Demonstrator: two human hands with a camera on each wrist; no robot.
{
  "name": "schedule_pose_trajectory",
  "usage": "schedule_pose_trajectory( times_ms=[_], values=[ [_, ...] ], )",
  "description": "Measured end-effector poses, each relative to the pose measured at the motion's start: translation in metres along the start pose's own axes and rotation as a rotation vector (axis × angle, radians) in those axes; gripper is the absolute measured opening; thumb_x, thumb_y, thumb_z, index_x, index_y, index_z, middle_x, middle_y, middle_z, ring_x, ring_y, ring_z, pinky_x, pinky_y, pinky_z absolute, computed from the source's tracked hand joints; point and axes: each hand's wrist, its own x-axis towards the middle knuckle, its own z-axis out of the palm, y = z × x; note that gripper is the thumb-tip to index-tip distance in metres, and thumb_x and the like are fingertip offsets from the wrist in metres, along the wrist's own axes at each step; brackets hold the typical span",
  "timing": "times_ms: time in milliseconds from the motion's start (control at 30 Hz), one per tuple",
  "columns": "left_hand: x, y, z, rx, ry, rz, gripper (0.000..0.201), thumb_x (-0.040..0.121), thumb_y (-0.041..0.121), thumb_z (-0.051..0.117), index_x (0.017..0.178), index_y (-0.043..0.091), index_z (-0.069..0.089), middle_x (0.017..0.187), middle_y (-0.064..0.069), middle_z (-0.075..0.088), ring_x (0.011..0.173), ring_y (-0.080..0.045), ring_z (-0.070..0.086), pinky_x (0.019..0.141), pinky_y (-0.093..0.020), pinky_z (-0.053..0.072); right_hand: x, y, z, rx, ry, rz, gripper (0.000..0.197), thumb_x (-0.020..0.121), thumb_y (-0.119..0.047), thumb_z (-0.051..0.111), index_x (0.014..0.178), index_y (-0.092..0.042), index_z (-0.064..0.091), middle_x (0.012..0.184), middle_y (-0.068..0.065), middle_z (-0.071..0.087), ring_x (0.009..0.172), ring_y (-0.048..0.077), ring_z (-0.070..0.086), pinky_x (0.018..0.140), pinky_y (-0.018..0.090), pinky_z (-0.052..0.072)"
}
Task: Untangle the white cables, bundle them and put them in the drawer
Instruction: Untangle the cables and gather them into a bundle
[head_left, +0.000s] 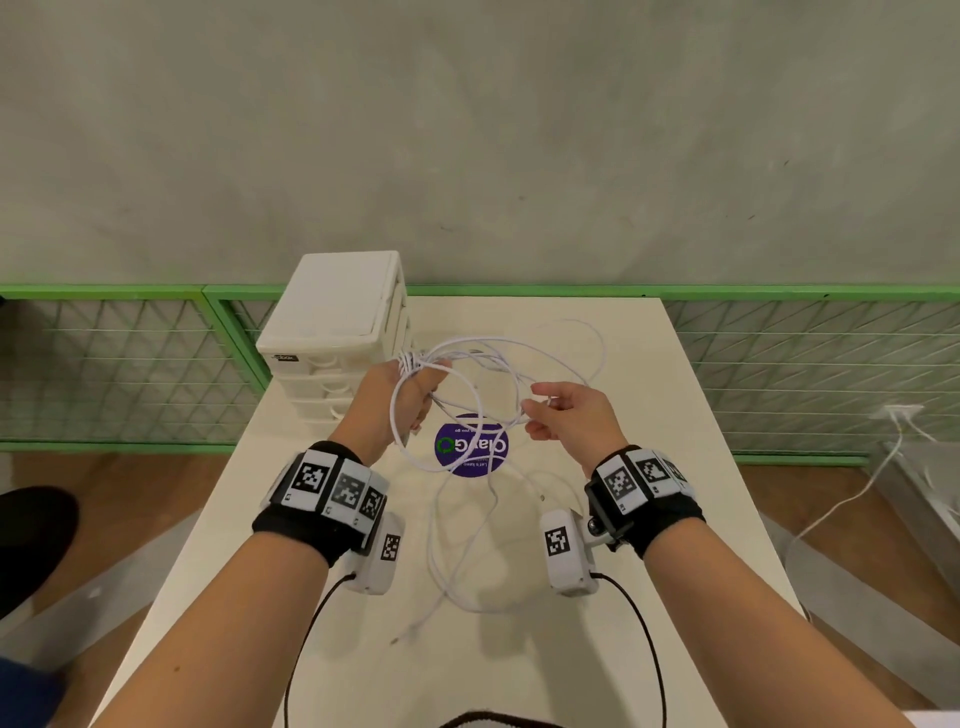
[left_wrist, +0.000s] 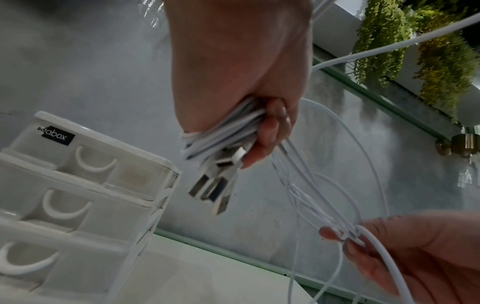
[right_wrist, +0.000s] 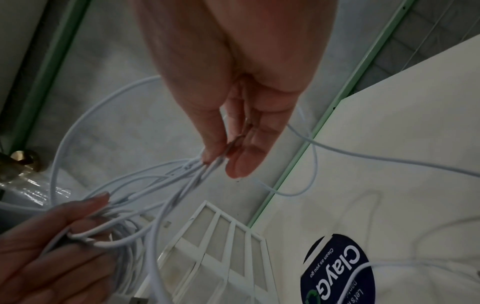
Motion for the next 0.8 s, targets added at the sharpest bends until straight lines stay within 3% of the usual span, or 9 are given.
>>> schedule_pose_trajectory(
  times_ms=[67, 167, 300, 433, 600, 733, 800],
  values=[
    [0.0, 0.0, 0.0, 0.02, -0.005, 0.012, 0.032, 0.091, 0.027, 0.062, 0.066, 0.011, 0.05, 0.037, 0.005, 0.038, 0.033, -0.01, 0.031, 0.039, -0.023, 0.03, 0.0, 0.0, 0.001, -0.074, -0.055, 0.021, 0.022, 0.086, -0.006, 0.063, 0.108, -0.004, 0.061, 0.064, 0.002, 0.056, 0.052, 0.011, 0.057, 0.056, 0.018, 0.053],
    [0.001, -0.001, -0.003, 0.024, 0.008, 0.016, 0.032, 0.091, 0.028, 0.062, 0.066, 0.011, 0.051, 0.039, 0.004, 0.039, 0.034, -0.011, 0.032, 0.039, -0.023, 0.031, 0.0, 0.001, 0.0, -0.133, -0.119, 0.032, 0.011, 0.089, -0.011, 0.061, 0.098, -0.008, 0.067, 0.071, -0.001, 0.059, 0.062, 0.012, 0.052, 0.062, 0.02, 0.049],
    [0.005, -0.008, -0.017, 0.098, 0.014, -0.007, 0.038, 0.092, 0.033, 0.061, 0.063, 0.011, 0.05, 0.038, 0.004, 0.041, 0.034, -0.013, 0.035, 0.037, -0.022, 0.034, 0.003, -0.003, -0.008, -0.078, -0.058, 0.058, 0.016, 0.088, -0.016, 0.063, 0.1, -0.007, 0.067, 0.083, -0.001, 0.062, 0.073, 0.011, 0.056, 0.064, 0.022, 0.049],
    [0.003, -0.02, -0.028, 0.243, -0.036, -0.047, 0.046, 0.089, 0.042, 0.061, 0.057, 0.012, 0.046, 0.038, 0.002, 0.041, 0.034, -0.013, 0.036, 0.039, -0.023, 0.038, 0.006, -0.007, -0.022, -0.073, -0.073, 0.083, 0.009, 0.089, -0.015, 0.06, 0.092, -0.008, 0.065, 0.085, 0.002, 0.062, 0.068, 0.012, 0.055, 0.056, 0.023, 0.045],
    [0.004, -0.028, -0.033, 0.401, -0.086, -0.029, 0.054, 0.082, 0.056, 0.06, 0.062, 0.006, 0.054, 0.043, -0.002, 0.041, 0.038, -0.016, 0.037, 0.048, -0.029, 0.037, 0.001, -0.004, -0.024, 0.205, -0.124, 0.137, 0.013, 0.093, -0.007, 0.052, 0.084, -0.005, 0.061, 0.082, 0.01, 0.064, 0.077, 0.022, 0.063, 0.063, 0.024, 0.055],
    [0.003, -0.023, -0.03, 0.372, -0.066, -0.01, 0.045, 0.082, 0.049, 0.064, 0.06, 0.011, 0.053, 0.042, 0.0, 0.04, 0.039, -0.017, 0.036, 0.048, -0.03, 0.036, 0.002, -0.002, -0.023, 0.246, -0.017, 0.125, 0.011, 0.091, -0.005, 0.055, 0.084, -0.005, 0.063, 0.08, 0.009, 0.064, 0.072, 0.02, 0.062, 0.064, 0.025, 0.055],
    [0.001, -0.018, -0.027, 0.375, -0.073, 0.007, 0.045, 0.084, 0.046, 0.064, 0.057, 0.013, 0.049, 0.041, 0.001, 0.04, 0.038, -0.016, 0.035, 0.048, -0.029, 0.036, 0.005, -0.002, -0.025, 0.275, 0.033, 0.122, 0.013, 0.09, -0.002, 0.055, 0.082, -0.005, 0.064, 0.075, 0.007, 0.062, 0.064, 0.017, 0.056, 0.058, 0.021, 0.053]
  ],
)
